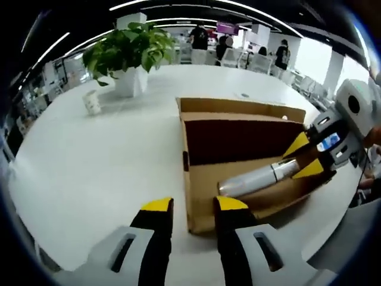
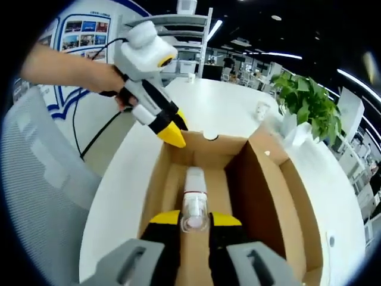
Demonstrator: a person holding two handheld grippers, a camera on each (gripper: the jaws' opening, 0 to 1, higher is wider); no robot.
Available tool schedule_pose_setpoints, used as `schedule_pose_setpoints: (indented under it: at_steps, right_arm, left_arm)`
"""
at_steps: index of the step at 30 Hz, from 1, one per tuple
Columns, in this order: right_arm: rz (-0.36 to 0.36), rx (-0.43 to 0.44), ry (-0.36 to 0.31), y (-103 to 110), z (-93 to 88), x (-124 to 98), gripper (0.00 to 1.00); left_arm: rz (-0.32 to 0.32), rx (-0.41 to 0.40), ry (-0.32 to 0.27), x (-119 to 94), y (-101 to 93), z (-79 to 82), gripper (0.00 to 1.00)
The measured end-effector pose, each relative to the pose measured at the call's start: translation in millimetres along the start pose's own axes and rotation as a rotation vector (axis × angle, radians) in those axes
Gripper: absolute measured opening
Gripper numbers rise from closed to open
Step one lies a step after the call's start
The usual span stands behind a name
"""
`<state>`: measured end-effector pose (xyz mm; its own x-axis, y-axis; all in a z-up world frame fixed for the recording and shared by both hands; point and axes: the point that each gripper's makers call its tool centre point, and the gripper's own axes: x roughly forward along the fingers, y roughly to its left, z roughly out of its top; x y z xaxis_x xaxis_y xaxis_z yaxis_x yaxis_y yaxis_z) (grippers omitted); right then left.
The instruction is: Operate the shoe box by opening the lid, removing the specified soft item, and placing it in the target area until the item is outside and the box remains undamaged.
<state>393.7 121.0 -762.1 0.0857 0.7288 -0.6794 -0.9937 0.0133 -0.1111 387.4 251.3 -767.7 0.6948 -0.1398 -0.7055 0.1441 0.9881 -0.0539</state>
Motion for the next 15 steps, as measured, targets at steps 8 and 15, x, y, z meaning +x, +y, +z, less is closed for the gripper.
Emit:
schedule_pose_setpoints:
  at_steps: [8,15]
  right_arm:
    - [-0.015,-0.013,-0.004,2.9,4.5,-13.5,0.12]
    - [-0.023,-0.037,-0.008,8.7,10.4,-24.1,0.12]
  left_arm:
    - [-0.055,0.122,-0.030,-6.9,-12.8,11.1,0.30]
    - [-0.126,0.231,-0.044,-12.8,-28.4,19.0,0.31]
